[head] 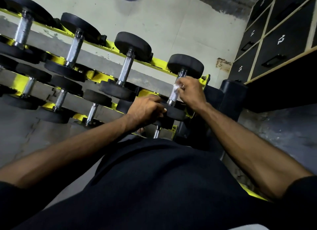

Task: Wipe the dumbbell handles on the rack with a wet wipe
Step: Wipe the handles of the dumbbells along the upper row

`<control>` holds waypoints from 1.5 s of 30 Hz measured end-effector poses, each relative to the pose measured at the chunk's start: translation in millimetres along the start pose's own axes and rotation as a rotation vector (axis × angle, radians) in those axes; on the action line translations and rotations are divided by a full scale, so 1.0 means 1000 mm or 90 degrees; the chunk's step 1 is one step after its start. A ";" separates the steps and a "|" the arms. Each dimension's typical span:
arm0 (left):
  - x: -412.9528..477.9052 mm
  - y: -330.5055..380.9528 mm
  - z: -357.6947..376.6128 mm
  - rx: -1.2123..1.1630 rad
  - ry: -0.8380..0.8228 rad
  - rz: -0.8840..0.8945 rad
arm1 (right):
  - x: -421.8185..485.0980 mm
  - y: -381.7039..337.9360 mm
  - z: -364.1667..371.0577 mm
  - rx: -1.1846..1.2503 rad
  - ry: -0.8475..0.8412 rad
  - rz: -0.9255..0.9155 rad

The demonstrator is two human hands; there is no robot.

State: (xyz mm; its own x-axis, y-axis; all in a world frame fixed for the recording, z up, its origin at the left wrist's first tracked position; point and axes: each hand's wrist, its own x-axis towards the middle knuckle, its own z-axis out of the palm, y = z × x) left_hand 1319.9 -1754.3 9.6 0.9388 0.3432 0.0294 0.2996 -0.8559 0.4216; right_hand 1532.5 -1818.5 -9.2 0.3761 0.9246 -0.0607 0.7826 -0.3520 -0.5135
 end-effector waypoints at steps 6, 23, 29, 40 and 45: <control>0.000 -0.001 0.005 0.016 0.046 0.005 | -0.001 0.002 -0.002 -0.134 -0.238 -0.175; 0.000 0.006 -0.006 0.006 0.012 -0.029 | 0.040 -0.051 -0.010 -0.387 -0.416 -0.243; -0.001 -0.001 -0.003 0.005 0.017 -0.004 | 0.030 -0.060 -0.004 -0.470 -0.424 -0.299; -0.002 0.001 -0.002 0.028 0.021 -0.002 | -0.027 -0.019 0.021 0.018 0.009 0.093; -0.001 0.002 0.000 0.022 0.028 -0.004 | -0.004 -0.014 0.018 0.184 0.186 0.280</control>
State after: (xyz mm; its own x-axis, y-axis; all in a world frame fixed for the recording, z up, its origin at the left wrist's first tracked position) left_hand 1319.0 -1756.3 10.8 0.9286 0.3651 0.0664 0.3125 -0.8659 0.3907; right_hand 1510.6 -1814.8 -17.2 0.7862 0.6092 -0.1037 0.3719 -0.6005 -0.7078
